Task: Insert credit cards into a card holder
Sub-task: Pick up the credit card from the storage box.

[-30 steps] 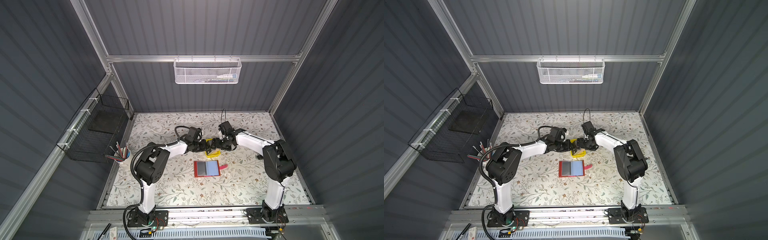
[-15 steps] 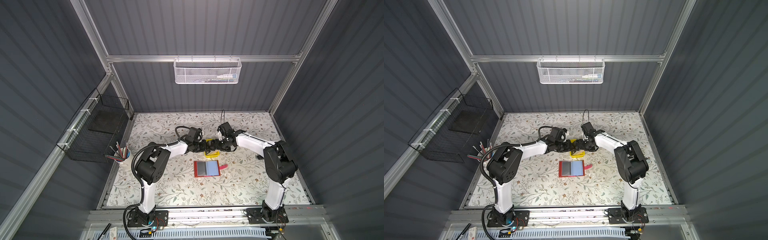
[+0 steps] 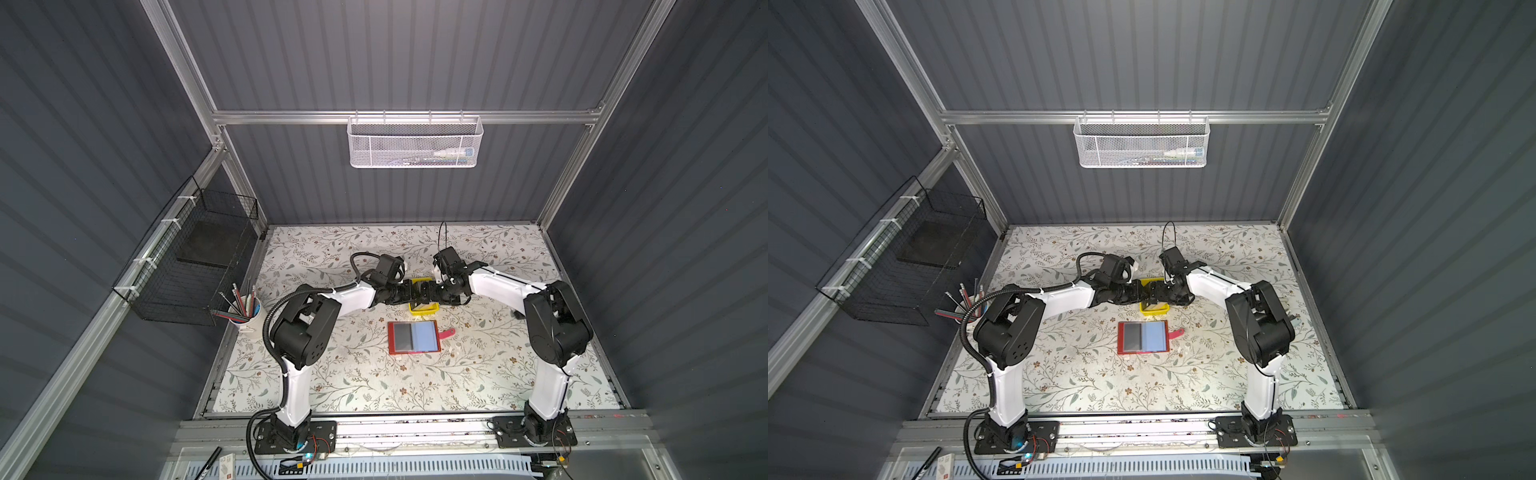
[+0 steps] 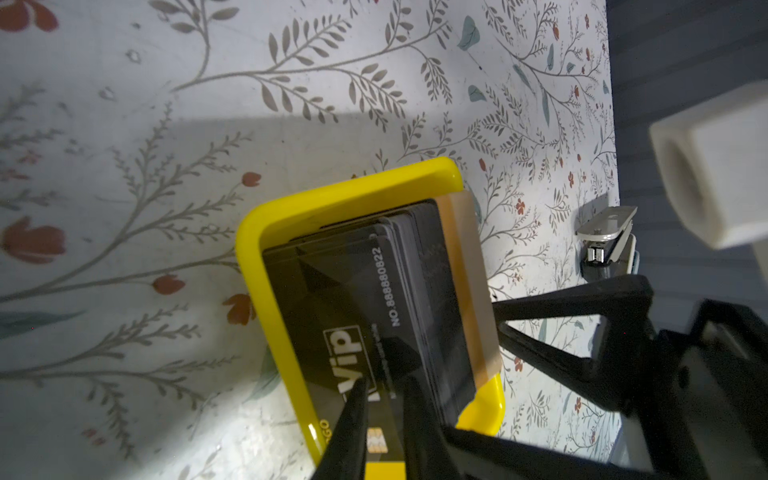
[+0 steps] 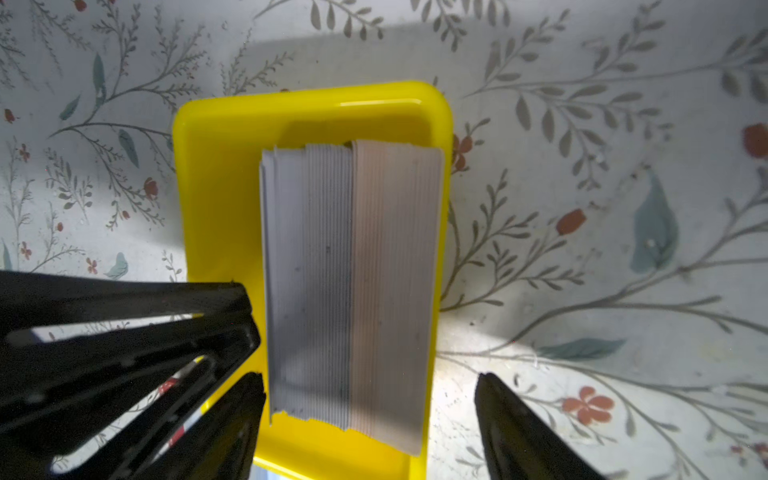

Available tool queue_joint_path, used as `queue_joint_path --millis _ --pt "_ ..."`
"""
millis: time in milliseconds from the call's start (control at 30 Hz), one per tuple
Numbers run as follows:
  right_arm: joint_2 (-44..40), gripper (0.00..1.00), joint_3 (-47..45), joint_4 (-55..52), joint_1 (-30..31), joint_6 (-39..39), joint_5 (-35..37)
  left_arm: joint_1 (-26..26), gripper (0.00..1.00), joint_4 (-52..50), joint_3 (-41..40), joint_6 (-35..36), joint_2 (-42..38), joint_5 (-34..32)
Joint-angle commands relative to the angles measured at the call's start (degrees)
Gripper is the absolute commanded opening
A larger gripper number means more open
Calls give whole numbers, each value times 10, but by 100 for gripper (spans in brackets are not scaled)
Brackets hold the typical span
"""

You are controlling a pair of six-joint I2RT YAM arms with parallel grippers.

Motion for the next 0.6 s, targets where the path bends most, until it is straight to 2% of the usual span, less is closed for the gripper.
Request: queue_joint_path --millis 0,567 --pt "17 82 11 -18 -3 4 16 4 19 -10 7 1 4 7" --pt "10 82 42 -39 -29 -19 20 4 18 -14 1 -1 15 7"
